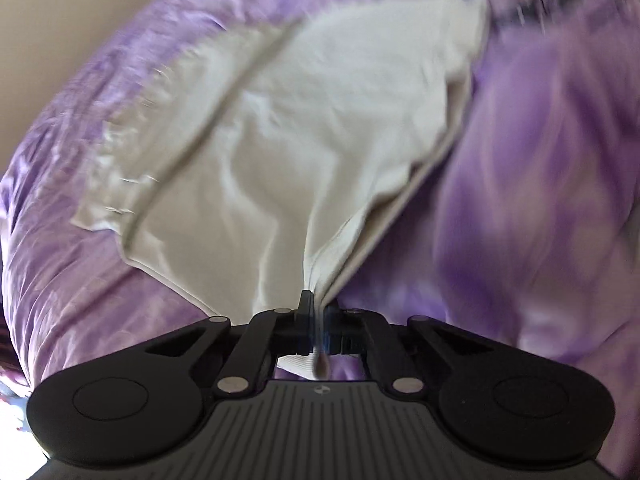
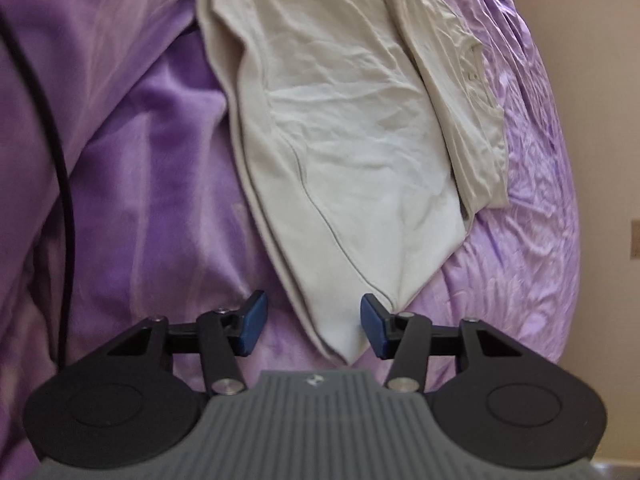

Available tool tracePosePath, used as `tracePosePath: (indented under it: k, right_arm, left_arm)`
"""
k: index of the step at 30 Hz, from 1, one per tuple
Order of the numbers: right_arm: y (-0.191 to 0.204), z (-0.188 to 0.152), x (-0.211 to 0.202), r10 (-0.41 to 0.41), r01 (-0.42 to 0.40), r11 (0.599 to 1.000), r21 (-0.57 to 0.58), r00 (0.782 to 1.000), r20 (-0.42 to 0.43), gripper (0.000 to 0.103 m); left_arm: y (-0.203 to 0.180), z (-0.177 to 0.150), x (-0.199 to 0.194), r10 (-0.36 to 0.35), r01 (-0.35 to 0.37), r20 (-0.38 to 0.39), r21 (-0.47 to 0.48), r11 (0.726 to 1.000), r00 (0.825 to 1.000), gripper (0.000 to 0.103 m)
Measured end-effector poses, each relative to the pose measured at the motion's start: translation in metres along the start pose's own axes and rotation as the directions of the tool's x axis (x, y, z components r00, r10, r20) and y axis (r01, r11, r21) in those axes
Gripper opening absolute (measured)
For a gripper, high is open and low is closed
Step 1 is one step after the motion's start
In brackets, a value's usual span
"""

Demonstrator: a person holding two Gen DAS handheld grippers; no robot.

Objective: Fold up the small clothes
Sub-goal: 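Close the left tool on the hem corner while the right tool grasps the other corner, then lift the hem with both tools and fold it over toward the collar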

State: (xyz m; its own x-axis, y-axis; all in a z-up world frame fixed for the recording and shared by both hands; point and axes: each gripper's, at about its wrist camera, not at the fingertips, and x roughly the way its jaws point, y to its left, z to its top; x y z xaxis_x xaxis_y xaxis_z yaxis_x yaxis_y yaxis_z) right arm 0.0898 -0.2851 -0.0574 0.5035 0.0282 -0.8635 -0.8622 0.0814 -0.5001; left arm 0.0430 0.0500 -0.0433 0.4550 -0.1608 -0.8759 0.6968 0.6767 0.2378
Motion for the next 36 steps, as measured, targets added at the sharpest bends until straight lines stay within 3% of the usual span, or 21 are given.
tracePosePath:
  k: [2,3,4,6,8,11,14,17,28,33,36]
  right_arm:
    - [0.002,0.001,0.001,-0.012,0.012,1.0,-0.02,1.0,0.005,0.028]
    - [0.004,0.002,0.003,-0.022,0.022,0.999,-0.029,1.0,0.007,0.013]
    - [0.007,0.003,0.006,-0.036,0.036,0.998,-0.046,0.999,0.003,0.005]
    - [0.012,0.004,0.011,-0.073,0.072,0.994,-0.08,0.997,-0.011,0.0]
    - [0.005,0.002,0.006,-0.081,0.082,0.996,-0.033,0.997,0.004,0.0]
    - [-0.023,-0.001,-0.016,-0.149,0.14,0.98,0.14,0.987,0.06,0.0]
    - [-0.047,-0.005,-0.045,-0.248,0.201,0.93,0.308,0.961,0.122,0.0]
    - [-0.063,-0.006,-0.075,-0.309,0.212,0.885,0.414,0.933,0.183,0.0]
    - [-0.044,0.004,-0.166,-0.399,0.256,0.87,0.421,0.868,0.295,0.0]
    - [-0.06,0.01,-0.17,-0.442,0.279,0.846,0.454,0.843,0.307,0.0]
    - [-0.081,0.017,-0.157,-0.457,0.294,0.838,0.459,0.838,0.297,0.0]
  left_arm:
    - [0.009,0.004,-0.016,0.006,-0.003,0.05,-0.059,0.998,0.999,0.003]
    - [0.012,0.006,-0.021,0.013,-0.009,0.065,-0.072,0.997,0.998,0.003]
    - [0.012,0.007,-0.026,0.022,-0.016,0.074,-0.077,0.997,0.997,0.003]
    - [0.012,0.009,-0.032,0.045,-0.038,0.086,-0.079,0.996,0.995,0.003]
    - [0.011,0.01,-0.035,0.061,-0.053,0.092,-0.081,0.995,0.994,0.003]
    - [0.012,0.011,-0.041,0.093,-0.083,0.112,-0.087,0.993,0.989,0.003]
    - [0.019,0.012,-0.05,0.142,-0.128,0.142,-0.106,0.986,0.98,0.003]
    - [0.026,0.01,-0.068,0.181,-0.162,0.164,-0.124,0.979,0.97,0.003]
    - [0.035,0.001,-0.149,0.303,-0.264,0.271,-0.173,0.949,0.914,0.003]
    - [0.054,0.017,-0.145,0.378,-0.326,0.264,-0.219,0.919,0.887,0.003]
    - [0.076,0.032,-0.133,0.408,-0.354,0.252,-0.233,0.906,0.877,0.003]
